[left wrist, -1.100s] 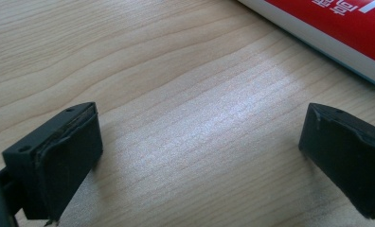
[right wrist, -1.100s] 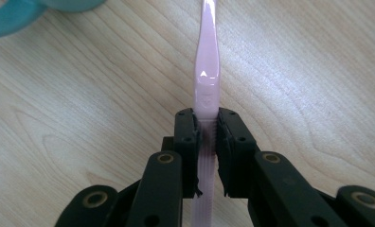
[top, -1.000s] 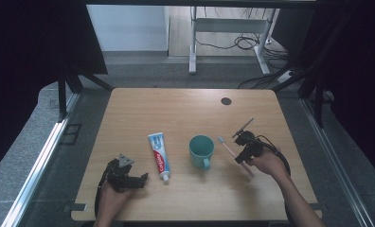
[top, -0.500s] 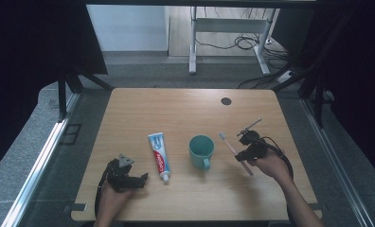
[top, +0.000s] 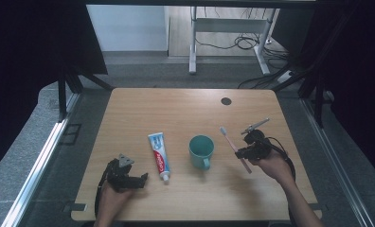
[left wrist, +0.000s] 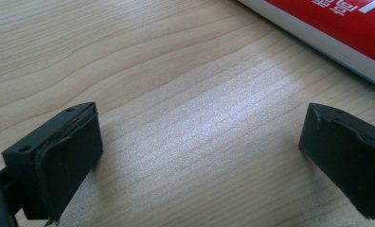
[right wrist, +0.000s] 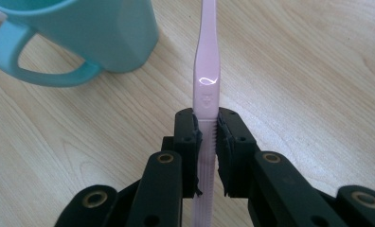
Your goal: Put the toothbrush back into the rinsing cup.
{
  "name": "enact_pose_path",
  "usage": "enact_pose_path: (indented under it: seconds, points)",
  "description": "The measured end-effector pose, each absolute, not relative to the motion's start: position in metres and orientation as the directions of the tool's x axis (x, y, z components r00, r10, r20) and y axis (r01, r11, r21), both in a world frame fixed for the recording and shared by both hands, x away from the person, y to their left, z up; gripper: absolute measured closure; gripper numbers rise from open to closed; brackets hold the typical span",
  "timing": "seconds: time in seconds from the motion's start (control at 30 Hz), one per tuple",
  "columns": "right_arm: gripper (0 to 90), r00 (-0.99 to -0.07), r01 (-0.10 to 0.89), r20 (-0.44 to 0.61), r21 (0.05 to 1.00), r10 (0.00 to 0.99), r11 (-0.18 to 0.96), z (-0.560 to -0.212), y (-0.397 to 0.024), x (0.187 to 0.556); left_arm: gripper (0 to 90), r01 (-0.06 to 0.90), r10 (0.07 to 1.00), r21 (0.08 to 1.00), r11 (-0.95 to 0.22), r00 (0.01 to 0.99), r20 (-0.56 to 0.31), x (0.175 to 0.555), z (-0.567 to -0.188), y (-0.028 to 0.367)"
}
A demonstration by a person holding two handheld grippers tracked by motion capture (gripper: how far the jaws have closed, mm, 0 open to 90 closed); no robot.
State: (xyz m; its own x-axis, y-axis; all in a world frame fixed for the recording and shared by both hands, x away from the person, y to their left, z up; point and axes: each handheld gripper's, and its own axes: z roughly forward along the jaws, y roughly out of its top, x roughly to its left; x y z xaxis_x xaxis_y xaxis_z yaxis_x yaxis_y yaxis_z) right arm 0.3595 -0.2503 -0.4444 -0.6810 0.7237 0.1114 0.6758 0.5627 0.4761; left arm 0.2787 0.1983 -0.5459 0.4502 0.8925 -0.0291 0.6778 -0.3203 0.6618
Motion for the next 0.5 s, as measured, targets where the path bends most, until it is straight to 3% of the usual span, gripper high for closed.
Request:
enact_pose_path:
  seconds: [0.5]
  points:
    - [78.5, -0.697, 0.629, 0.104, 0.563, 0.709, 0.536, -0.4351, -0.2459, 0.3552, 0.2, 0.678, 0.893, 0.662, -0.32, 0.45, -0.029, 0.2787, -0.5459, 0.1983]
